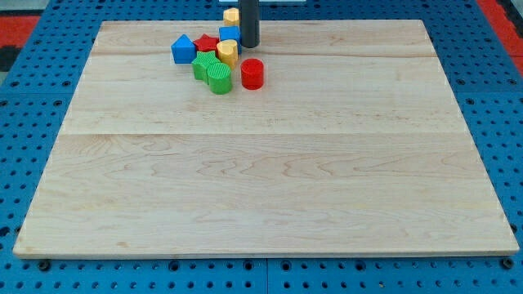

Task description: Push the green star parallel to blue triangle

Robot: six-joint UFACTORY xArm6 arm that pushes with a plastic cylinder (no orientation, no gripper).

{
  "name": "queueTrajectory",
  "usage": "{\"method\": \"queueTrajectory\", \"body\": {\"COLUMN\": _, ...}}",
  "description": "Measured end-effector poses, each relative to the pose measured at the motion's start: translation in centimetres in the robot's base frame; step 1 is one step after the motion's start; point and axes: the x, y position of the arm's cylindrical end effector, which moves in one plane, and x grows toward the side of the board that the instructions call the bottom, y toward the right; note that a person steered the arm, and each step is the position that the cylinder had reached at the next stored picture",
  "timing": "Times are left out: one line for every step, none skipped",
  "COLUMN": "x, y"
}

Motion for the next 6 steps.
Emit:
{"method": "queueTrajectory", "body": {"x": 0.1, "y": 2.4}}
{"method": "queueTrajectory", "body": {"x": 0.6, "y": 2.5}}
{"method": "queueTrajectory", "body": {"x": 4.8, "y": 3.8}}
{"method": "queueTrajectory", "body": {"x": 6.5, "y": -0.4}}
{"method": "queueTrajectory", "body": {"x": 7.1, "y": -8.3}}
{"method": "queueTrajectory", "body": {"x": 5.7, "y": -9.6}}
